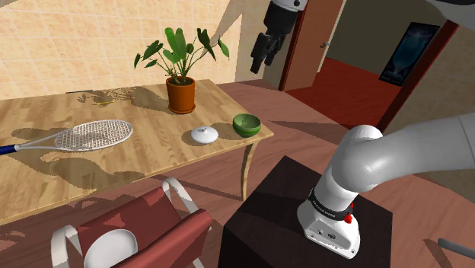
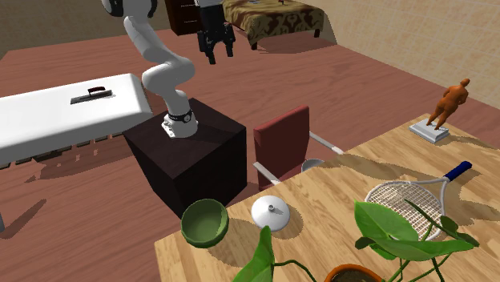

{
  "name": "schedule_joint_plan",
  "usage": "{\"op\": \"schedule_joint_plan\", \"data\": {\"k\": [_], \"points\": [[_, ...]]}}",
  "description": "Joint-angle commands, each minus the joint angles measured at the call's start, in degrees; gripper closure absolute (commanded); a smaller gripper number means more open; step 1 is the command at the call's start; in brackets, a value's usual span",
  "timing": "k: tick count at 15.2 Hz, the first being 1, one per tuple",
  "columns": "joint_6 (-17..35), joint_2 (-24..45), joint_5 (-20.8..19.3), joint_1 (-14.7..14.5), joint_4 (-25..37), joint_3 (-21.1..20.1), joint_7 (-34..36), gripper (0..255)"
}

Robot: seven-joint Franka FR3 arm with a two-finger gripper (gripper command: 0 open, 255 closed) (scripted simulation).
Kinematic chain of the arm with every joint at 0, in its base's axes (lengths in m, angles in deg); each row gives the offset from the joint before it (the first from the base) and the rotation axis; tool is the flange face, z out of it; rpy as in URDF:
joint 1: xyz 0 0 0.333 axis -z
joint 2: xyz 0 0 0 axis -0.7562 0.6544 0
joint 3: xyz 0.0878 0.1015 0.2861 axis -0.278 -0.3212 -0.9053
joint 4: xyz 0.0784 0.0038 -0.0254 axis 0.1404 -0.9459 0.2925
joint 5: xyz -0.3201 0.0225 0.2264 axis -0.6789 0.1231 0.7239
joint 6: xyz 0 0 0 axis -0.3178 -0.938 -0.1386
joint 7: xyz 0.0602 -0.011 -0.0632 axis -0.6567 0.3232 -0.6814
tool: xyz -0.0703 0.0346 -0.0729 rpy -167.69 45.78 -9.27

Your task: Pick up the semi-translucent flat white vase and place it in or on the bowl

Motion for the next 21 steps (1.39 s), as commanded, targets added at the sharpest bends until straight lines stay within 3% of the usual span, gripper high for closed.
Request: {"op": "schedule_joint_plan", "data": {"k": [1,11,21], "points": [[0.0,0.0,0.0,0.0,0.0,0.0,0.0,0],[16.8,14.7,-0.3,1.5,-4.1,3.3,-3.2,0],[31.0,34.5,1.3,2.3,-0.7,6.4,-7.1,0]]}}
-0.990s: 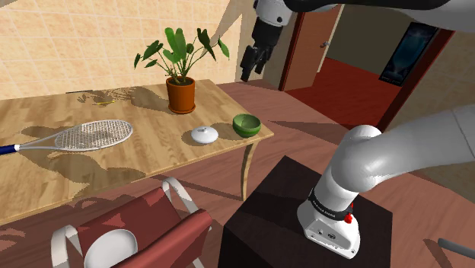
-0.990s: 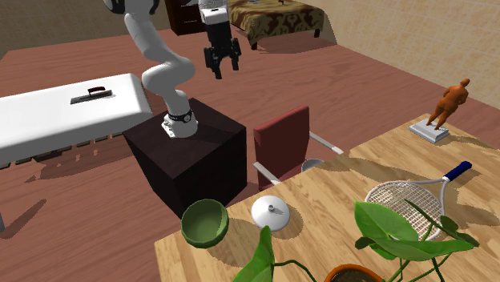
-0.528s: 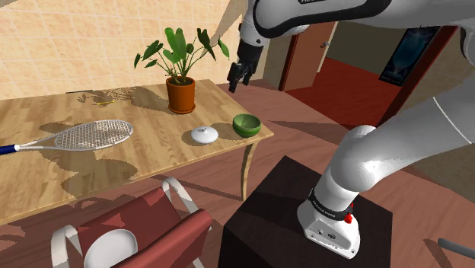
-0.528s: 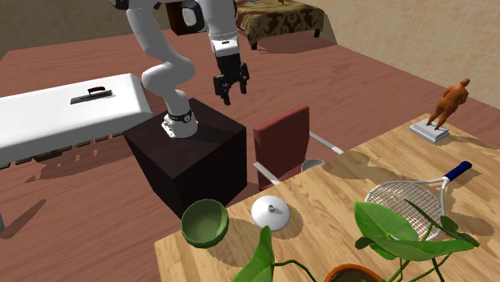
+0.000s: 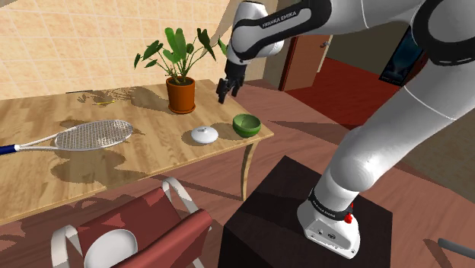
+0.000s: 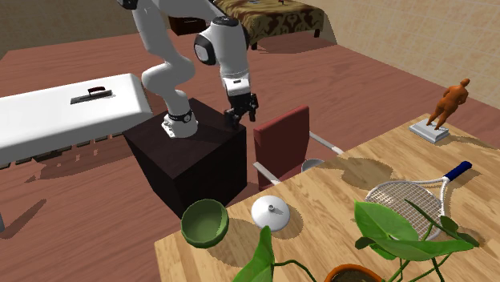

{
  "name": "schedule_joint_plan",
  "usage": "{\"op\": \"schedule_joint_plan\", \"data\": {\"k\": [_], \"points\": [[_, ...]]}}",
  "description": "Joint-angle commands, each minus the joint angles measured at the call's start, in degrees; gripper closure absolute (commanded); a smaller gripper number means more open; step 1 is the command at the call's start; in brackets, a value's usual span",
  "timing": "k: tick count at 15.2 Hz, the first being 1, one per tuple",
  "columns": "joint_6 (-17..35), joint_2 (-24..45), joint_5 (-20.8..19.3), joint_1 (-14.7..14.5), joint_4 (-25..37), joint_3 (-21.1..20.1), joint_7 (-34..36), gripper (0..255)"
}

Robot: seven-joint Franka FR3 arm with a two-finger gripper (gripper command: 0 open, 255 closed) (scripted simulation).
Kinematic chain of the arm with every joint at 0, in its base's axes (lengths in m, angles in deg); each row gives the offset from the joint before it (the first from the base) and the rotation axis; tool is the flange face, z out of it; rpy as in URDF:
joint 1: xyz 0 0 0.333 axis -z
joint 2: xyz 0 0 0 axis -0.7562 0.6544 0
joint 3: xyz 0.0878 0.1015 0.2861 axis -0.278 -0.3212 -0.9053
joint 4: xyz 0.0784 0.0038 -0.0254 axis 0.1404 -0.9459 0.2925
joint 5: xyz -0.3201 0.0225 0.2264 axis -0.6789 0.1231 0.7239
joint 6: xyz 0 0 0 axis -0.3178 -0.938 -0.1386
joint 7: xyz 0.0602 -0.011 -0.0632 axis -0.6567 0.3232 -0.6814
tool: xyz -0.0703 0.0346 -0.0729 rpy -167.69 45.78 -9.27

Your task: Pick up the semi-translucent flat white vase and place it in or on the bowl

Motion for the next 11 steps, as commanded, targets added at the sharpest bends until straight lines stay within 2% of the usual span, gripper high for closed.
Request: {"op": "schedule_joint_plan", "data": {"k": [1,11], "points": [[2.5,4.3,0.6,0.1,1.3,0.5,-0.9,0],[10.8,26.3,5.2,1.4,12.6,1.9,-6.1,0]]}}
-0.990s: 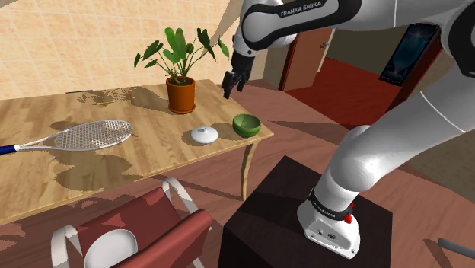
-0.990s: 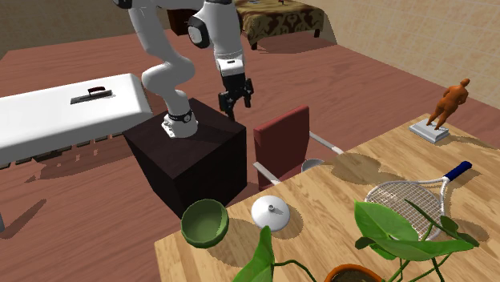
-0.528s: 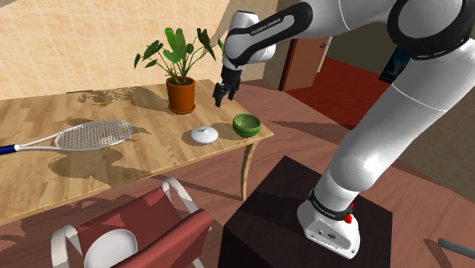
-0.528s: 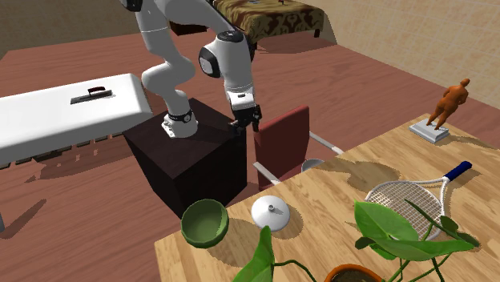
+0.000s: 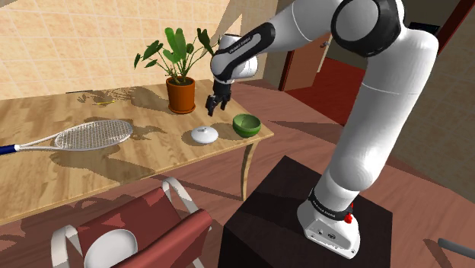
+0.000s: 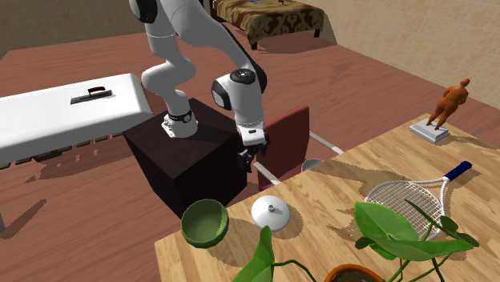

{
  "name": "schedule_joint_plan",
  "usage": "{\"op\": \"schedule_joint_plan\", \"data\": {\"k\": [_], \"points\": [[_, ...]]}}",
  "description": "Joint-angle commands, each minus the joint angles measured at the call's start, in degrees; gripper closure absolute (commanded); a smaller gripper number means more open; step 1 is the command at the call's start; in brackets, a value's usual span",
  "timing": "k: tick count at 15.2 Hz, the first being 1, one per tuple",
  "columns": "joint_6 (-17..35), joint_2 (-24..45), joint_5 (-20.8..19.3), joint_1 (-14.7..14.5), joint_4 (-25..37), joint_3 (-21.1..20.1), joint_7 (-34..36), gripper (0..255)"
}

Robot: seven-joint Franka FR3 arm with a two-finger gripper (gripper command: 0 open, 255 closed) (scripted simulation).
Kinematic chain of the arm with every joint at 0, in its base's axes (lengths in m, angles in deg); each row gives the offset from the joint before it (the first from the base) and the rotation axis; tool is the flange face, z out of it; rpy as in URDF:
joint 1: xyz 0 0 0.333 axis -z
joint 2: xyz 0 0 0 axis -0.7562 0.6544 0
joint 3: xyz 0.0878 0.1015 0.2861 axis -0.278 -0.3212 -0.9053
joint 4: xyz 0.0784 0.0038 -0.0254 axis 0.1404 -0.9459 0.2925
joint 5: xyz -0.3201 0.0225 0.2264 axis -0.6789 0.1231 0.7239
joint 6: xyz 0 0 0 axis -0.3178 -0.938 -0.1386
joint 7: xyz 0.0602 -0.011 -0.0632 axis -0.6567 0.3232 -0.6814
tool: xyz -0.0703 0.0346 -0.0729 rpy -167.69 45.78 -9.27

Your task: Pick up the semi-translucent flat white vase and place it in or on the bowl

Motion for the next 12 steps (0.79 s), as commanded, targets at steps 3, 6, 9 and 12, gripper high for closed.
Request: {"op": "schedule_joint_plan", "data": {"k": [3,6,9,12], "points": [[2.0,10.3,2.1,1.1,7.2,-0.1,-2.3,0],[2.6,17.0,3.3,2.0,12.6,-0.4,-3.4,0],[2.6,23.9,4.2,3.0,18.7,-0.8,-4.2,0],[3.6,26.0,4.4,3.1,19.8,-1.0,-4.4,0]]}}
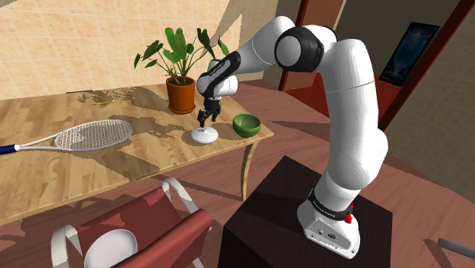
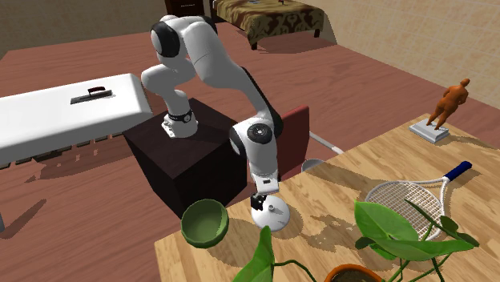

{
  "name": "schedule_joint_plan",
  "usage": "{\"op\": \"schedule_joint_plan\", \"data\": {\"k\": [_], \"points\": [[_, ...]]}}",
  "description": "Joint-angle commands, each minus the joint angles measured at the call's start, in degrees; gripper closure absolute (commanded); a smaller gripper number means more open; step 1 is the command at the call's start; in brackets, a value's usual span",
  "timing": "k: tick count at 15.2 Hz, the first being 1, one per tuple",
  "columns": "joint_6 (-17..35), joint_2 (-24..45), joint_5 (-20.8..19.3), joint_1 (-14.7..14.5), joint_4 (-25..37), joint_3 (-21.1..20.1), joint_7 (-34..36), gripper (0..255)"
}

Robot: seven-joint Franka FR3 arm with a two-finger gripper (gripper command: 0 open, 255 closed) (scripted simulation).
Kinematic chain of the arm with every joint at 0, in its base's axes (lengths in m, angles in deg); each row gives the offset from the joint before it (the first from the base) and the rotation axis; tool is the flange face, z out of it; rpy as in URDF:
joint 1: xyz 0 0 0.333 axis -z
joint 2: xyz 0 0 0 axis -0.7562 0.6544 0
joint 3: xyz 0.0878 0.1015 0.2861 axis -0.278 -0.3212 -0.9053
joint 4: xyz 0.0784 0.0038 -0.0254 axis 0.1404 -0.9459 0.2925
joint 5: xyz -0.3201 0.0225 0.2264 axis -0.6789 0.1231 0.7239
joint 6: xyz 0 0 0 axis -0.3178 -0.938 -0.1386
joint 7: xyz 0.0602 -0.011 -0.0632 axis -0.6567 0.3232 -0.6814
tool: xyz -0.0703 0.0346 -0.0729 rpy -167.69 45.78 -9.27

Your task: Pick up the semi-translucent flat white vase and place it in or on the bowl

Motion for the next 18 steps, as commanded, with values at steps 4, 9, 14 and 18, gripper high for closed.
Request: {"op": "schedule_joint_plan", "data": {"k": [4,9,14,18], "points": [[2.2,3.2,0.4,0.1,1.0,-0.4,-0.4,0],[2.9,4.2,0.6,0.2,1.3,-0.5,-0.5,0],[2.9,4.2,0.6,0.2,1.3,-0.5,-0.5,255],[2.9,4.2,0.6,0.2,1.3,-0.5,-0.5,255]]}}
